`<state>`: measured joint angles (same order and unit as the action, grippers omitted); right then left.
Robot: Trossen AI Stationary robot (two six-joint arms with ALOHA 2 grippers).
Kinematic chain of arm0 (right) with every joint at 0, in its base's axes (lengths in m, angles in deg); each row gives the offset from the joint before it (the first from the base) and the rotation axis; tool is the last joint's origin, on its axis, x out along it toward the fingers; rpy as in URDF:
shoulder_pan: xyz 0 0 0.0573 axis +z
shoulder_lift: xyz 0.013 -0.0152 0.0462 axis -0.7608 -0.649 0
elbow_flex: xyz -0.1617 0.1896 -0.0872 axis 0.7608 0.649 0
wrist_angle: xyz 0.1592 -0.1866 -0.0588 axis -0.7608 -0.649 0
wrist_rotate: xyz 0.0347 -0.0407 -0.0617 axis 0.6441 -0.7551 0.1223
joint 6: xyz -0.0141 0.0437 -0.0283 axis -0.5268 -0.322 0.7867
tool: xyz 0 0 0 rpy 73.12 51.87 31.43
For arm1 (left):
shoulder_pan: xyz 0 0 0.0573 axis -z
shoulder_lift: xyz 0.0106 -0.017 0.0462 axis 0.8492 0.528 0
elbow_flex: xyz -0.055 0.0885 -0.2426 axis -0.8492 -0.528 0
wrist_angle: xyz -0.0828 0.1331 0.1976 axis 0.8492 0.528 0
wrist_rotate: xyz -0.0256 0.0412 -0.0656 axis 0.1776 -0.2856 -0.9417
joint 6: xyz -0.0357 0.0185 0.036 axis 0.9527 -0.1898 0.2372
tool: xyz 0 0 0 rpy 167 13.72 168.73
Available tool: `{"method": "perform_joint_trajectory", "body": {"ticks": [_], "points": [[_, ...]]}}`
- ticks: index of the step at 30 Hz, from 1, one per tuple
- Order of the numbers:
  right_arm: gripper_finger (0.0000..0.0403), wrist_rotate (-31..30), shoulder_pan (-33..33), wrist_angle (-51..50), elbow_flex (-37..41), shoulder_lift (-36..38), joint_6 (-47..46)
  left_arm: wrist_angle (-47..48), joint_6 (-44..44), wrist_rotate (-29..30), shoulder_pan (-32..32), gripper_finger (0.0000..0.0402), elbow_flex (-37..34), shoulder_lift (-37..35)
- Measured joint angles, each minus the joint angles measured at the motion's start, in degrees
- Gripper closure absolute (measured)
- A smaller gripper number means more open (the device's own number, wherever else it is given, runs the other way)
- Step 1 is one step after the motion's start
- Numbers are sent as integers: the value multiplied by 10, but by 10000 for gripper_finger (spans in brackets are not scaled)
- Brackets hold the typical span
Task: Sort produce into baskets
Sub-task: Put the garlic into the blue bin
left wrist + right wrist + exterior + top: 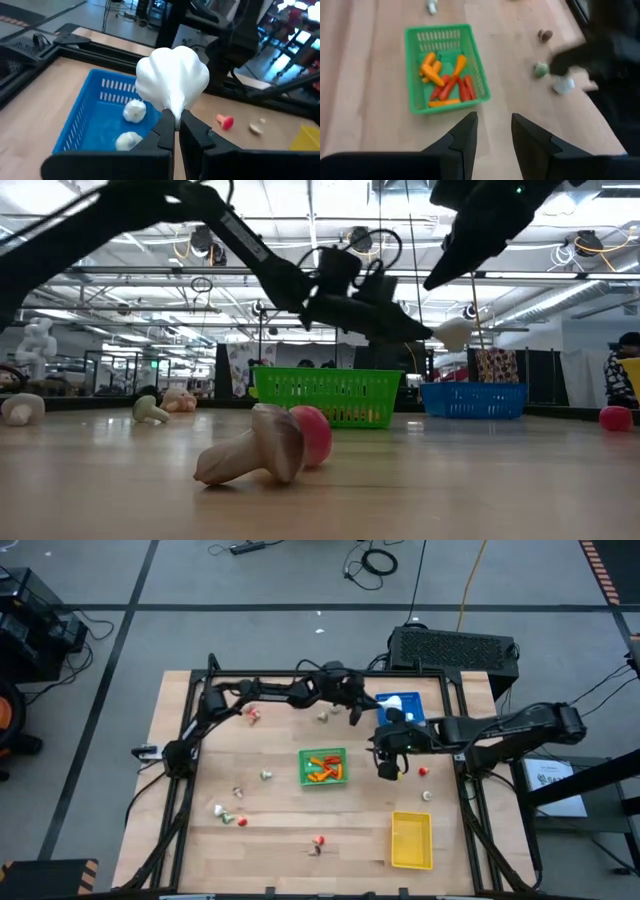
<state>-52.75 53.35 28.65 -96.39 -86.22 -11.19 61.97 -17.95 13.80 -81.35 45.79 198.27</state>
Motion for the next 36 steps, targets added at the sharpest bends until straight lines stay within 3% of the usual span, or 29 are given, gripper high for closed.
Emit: {"method": "perform_joint_trajectory", "body": {"ticks": [8, 13, 24, 36], "points": [[291, -4, 36, -19, 0, 9, -34, 32, 26, 14, 8, 388, 103, 84], [291, -42, 57, -23, 0, 9, -41, 30, 54, 21, 7, 388, 159, 122], [291, -58, 75, -31, 0, 9, -47, 49, 39, 66, 7, 386, 166, 125], [291, -58, 76, -31, 0, 9, -51, 75, 39, 74, 7, 277, 166, 125]]}}
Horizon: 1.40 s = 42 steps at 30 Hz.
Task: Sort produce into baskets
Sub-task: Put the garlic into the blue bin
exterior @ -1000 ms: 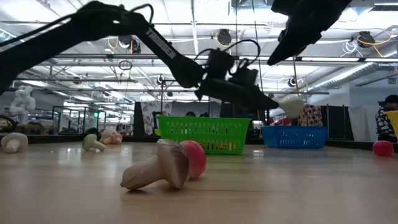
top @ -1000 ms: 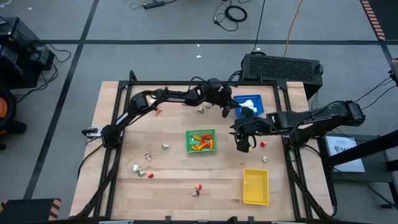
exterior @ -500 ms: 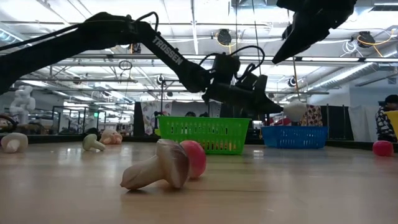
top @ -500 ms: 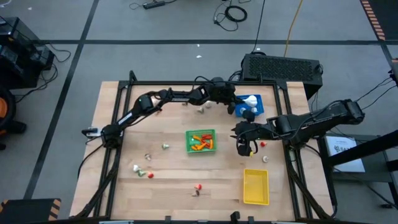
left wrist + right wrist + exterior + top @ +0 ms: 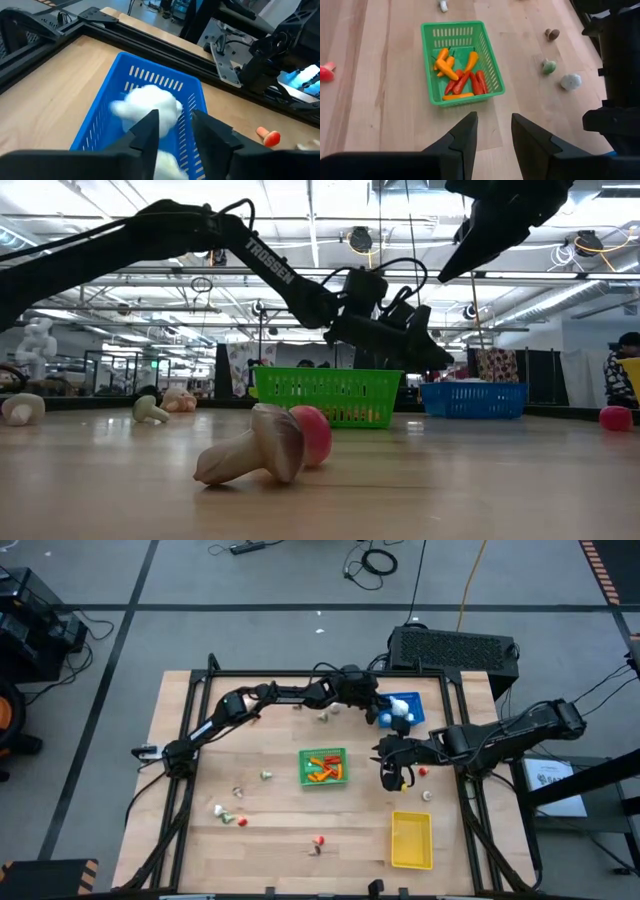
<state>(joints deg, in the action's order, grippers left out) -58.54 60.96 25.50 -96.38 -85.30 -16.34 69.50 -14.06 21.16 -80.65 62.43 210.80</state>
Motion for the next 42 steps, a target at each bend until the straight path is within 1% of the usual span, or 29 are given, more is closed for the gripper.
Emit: {"method": "perform_joint_trajectory", "body": {"ticks": [3, 6, 9, 11, 13, 16, 19, 22, 25, 27, 29, 34, 38, 40, 42], "points": [[291, 0, 0, 0, 0, 0, 1, 34, -2, -33, -3, 261, 0, -10], [291, -2, 0, 0, 0, 0, 1, 82, -5, -63, -9, 257, 0, -37], [291, -2, 0, 0, 0, 0, 5, 156, -26, -80, -17, 257, 0, -75], [291, -2, 0, 0, 0, 0, 5, 242, -60, -77, -21, 256, 0, -106], [291, -2, 0, 0, 1, 0, 4, 351, -104, -56, -22, 256, 0, -139], [291, -2, 0, 0, 1, 0, 1, 534, -181, 6, -21, 256, 0, -197], [291, -2, 0, 0, 1, 0, 1, 705, -238, 66, -19, 256, 0, -254], [291, -2, 0, 1, 0, 0, 0, 872, -255, 103, -11, 256, 0, -305], [291, -2, 0, 3, 1, -1, 0, 1004, -240, 117, 5, 256, -5, -349], [291, -2, 0, 5, 1, -2, 0, 1039, -207, 135, 19, 256, -28, -384], [291, -2, 0, 7, 1, -2, 2, 1042, -171, 154, 38, 256, -64, -422], [291, -1, 0, 27, 1, -5, 14, 1041, -119, 154, 97, 256, -172, -513], [291, 0, 0, 37, 1, -9, 15, 1016, -66, 155, 149, 256, -272, -581], [291, 1, 0, 41, 1, -12, 20, 1007, -44, 154, 173, 256, -318, -606], [291, 0, -1, 58, 0, -21, 31, 1000, -40, 161, 190, 256, -355, -623]]}}
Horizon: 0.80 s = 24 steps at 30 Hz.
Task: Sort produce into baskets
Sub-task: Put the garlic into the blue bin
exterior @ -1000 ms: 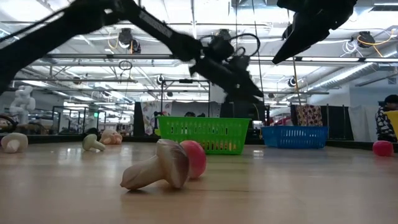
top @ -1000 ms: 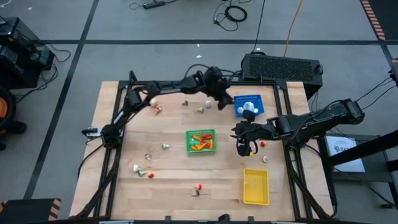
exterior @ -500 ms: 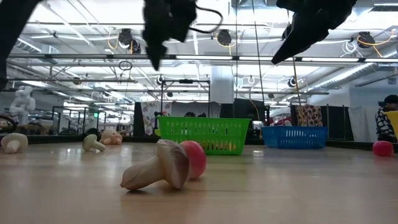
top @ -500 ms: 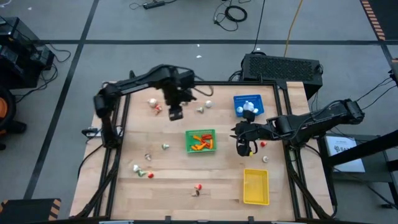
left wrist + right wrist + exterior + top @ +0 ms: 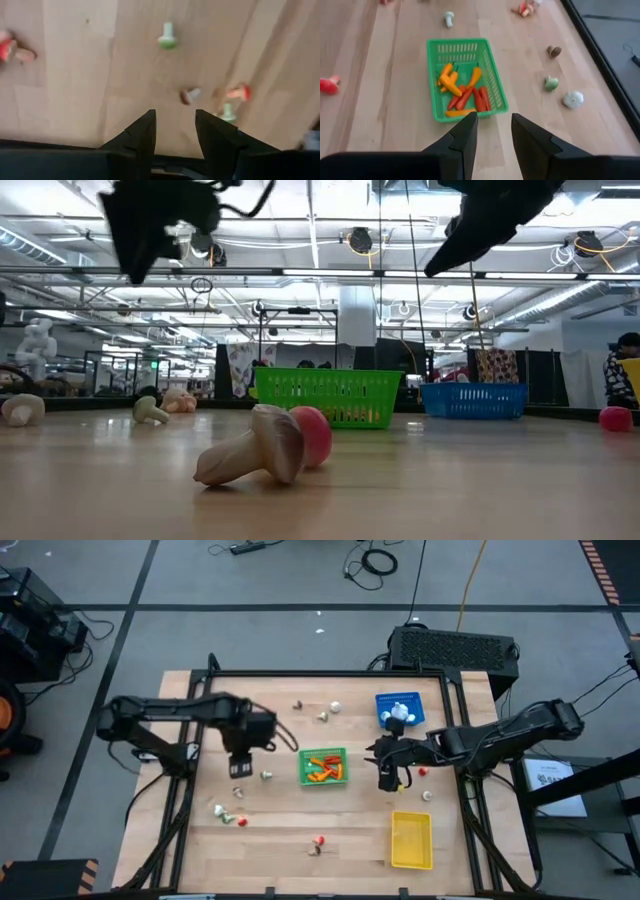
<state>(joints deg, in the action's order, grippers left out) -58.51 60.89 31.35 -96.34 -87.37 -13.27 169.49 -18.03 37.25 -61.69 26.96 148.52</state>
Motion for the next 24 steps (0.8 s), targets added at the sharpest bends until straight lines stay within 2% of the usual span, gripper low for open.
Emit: {"method": "perform_joint_trajectory", "body": {"ticks": [7, 10, 13, 17, 24], "points": [[291, 2, -1, 57, 0, -42, 39, -3, 38, 20, 31, 256, -86, -16], [291, 2, -2, 84, 0, -62, 62, -15, 20, 111, 30, 256, -103, -16], [291, 2, -6, 113, 0, -82, 73, -58, -44, 188, 4, 256, -118, -15], [291, 3, -9, 123, 0, -100, 75, -111, -142, 200, -83, 256, -135, -16], [291, 3, -9, 112, 0, -106, 75, -187, -326, 231, -301, 256, -154, -15]]}}
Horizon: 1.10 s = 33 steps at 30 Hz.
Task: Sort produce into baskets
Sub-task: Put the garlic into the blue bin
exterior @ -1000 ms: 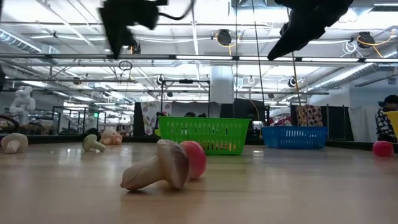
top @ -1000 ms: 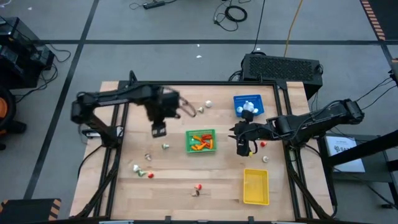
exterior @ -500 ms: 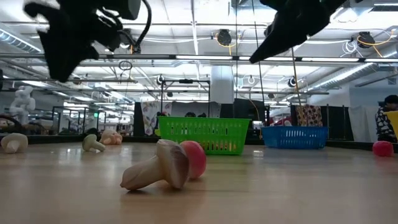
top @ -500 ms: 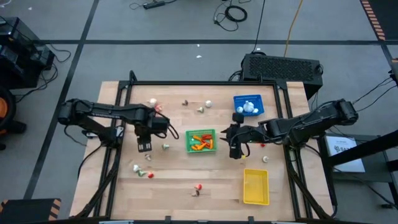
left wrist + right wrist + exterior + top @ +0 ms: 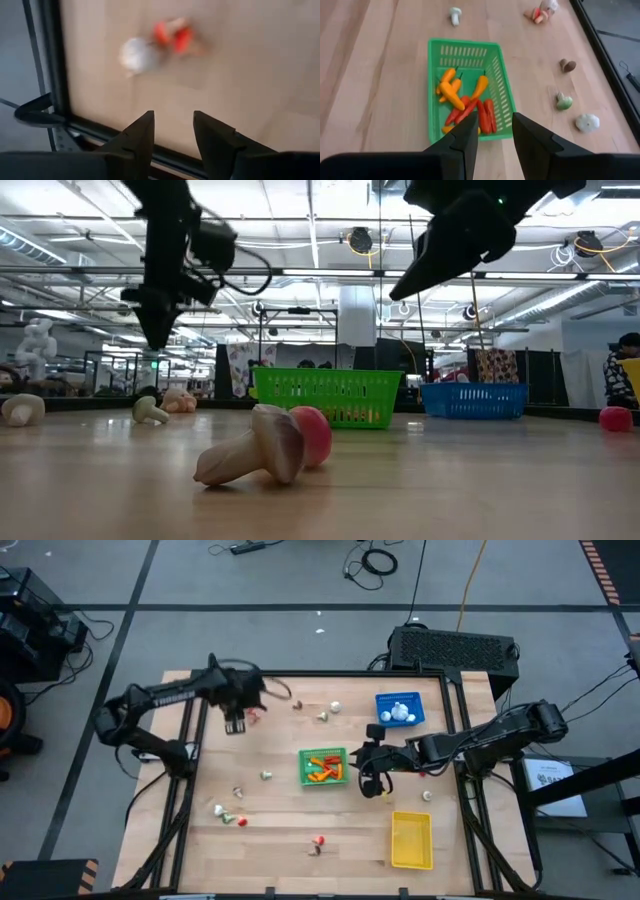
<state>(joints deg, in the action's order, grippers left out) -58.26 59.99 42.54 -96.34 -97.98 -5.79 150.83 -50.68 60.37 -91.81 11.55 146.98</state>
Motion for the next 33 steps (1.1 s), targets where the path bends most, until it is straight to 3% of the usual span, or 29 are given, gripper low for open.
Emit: {"method": "perform_joint_trajectory", "body": {"ticks": [5, 9, 16, 25, 33], "points": [[291, 0, 0, -24, 0, 0, 0, -48, -126, -26, -105, 256, -28, 25], [291, 0, 0, -36, 0, 0, 8, -97, -189, -13, -140, 256, -49, 59], [291, 0, 0, -39, 0, 0, 23, -200, -235, -13, -148, 256, -65, 109], [291, 0, 0, -53, 0, 0, 26, -234, -270, -5, -151, 256, -64, 167], [291, 0, 0, -53, 0, 0, 26, -263, -282, -11, -151, 256, -64, 172]]}}
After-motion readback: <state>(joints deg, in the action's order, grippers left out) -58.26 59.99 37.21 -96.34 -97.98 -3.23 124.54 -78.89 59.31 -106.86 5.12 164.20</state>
